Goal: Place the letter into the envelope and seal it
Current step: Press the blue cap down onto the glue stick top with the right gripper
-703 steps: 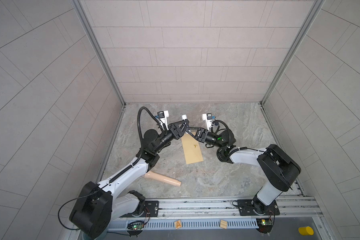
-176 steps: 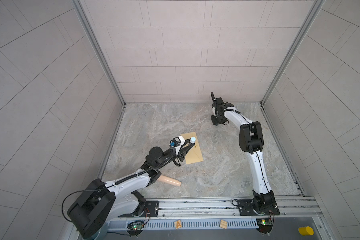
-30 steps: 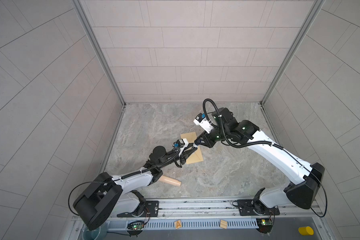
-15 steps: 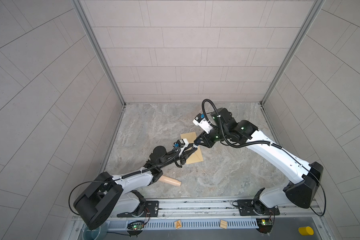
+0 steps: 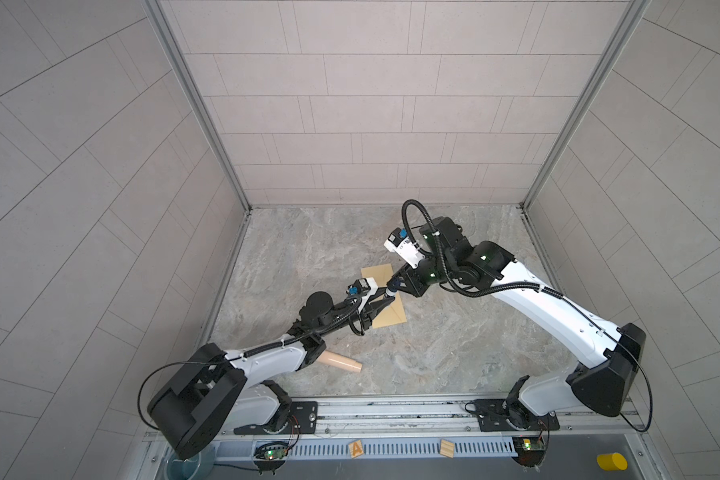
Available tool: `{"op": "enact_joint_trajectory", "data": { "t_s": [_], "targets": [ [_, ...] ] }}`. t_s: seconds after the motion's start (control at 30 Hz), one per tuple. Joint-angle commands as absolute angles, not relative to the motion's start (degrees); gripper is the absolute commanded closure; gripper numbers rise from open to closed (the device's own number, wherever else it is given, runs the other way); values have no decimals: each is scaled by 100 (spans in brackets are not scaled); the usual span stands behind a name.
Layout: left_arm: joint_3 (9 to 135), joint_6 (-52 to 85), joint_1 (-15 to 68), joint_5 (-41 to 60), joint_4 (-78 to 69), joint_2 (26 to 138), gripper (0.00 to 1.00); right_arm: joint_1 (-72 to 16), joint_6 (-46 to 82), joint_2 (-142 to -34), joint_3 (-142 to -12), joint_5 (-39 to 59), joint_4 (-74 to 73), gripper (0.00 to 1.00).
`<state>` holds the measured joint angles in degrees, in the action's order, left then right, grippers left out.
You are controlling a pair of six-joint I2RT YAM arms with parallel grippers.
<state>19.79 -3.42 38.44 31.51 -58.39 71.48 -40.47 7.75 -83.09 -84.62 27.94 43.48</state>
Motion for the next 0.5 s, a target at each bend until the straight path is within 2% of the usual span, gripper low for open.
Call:
{"op": "enact_joint_trajectory", "data": {
  "t_s": [0.0,0.47],
  "targets": [
    [2072,-334,3891,3225,-6285,7147,100,-4243,636,-8444,-8481,3072,4452,77],
    [2075,-325,3889,3243,-6308,7204,100,-4385,338,-8547,-8534,2709,4702,79]
  ]
}}
